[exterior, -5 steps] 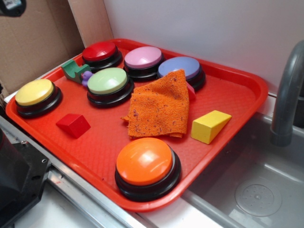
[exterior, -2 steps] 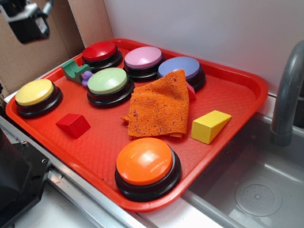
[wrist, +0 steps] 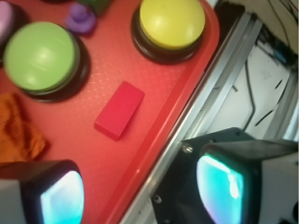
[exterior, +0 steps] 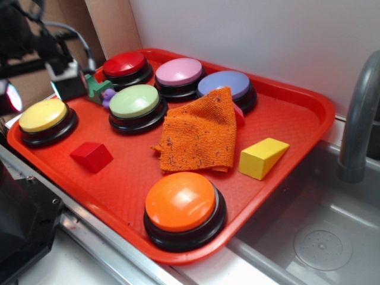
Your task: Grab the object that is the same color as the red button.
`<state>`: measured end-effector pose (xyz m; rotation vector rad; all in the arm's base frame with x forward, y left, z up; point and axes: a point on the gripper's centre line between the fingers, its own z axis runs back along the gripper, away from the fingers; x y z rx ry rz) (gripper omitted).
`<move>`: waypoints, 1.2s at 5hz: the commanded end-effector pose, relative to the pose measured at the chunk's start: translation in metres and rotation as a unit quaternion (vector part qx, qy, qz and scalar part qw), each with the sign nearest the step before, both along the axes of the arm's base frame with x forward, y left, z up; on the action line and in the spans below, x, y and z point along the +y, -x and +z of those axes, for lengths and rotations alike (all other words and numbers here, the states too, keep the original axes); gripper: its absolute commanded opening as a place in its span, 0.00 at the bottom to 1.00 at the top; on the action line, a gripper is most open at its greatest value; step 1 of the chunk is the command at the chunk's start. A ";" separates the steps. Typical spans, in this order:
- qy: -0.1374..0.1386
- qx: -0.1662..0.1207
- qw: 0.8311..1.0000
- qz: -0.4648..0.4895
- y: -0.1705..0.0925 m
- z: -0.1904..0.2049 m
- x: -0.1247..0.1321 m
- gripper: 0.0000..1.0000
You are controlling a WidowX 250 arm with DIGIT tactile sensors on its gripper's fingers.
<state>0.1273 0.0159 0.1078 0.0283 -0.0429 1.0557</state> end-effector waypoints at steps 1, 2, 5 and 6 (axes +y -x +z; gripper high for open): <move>-0.012 -0.023 1.000 0.017 -0.031 -0.041 0.008 1.00; -0.016 -0.029 0.999 0.028 -0.040 -0.064 0.008 1.00; 0.047 -0.040 0.997 0.050 -0.037 -0.096 -0.002 1.00; 0.046 -0.044 0.997 0.051 -0.037 -0.096 0.000 1.00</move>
